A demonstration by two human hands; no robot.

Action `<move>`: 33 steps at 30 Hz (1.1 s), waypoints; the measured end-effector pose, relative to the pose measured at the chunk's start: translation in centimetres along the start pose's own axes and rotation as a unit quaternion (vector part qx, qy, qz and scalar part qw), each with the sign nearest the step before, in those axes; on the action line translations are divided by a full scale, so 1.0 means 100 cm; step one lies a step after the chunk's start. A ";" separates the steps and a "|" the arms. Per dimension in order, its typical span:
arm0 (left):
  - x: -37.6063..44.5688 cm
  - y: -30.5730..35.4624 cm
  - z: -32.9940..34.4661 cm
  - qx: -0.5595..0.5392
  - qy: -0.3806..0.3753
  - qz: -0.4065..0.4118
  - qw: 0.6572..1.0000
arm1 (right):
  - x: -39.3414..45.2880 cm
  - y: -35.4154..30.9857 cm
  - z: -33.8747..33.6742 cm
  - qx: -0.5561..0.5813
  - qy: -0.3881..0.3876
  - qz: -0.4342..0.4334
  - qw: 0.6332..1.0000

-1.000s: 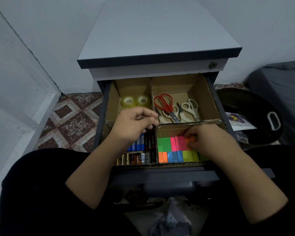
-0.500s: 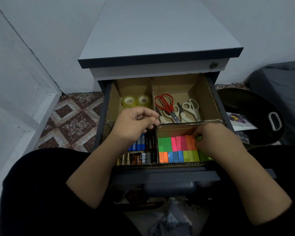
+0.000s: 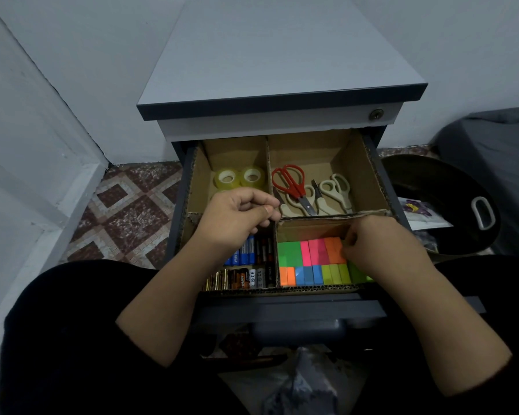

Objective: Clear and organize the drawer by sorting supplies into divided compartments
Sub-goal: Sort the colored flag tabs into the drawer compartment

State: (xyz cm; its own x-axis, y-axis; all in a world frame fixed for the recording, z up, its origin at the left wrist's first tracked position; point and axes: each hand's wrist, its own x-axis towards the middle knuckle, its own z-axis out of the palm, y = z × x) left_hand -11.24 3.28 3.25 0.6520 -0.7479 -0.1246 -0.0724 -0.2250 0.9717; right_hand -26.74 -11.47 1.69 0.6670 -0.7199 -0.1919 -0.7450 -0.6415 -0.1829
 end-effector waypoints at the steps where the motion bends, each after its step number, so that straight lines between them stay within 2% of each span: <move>1: 0.000 0.000 0.000 0.001 0.000 0.000 1.000 | 0.000 0.000 0.001 -0.001 -0.002 0.003 1.000; 18: -0.001 0.000 -0.001 0.004 0.001 -0.002 1.000 | 0.001 -0.004 -0.001 -0.003 -0.020 0.016 1.000; 22: 0.000 0.000 0.000 0.003 0.000 -0.003 1.000 | -0.002 -0.004 -0.010 0.007 -0.013 -0.025 1.000; 25: 0.001 -0.001 -0.001 0.002 0.001 -0.003 1.000 | -0.003 -0.005 -0.012 0.036 -0.048 -0.057 0.997; 33: 0.000 -0.001 -0.001 0.003 0.000 0.000 1.000 | -0.001 -0.005 -0.006 0.018 -0.067 -0.058 0.996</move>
State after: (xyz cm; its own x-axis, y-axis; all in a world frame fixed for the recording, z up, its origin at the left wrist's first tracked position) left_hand -11.16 3.32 3.17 0.6517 -0.7483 -0.1243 -0.0775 -0.2286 0.9704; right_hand -26.44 -11.27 2.39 0.7451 -0.5983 -0.2948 -0.6641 -0.7062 -0.2454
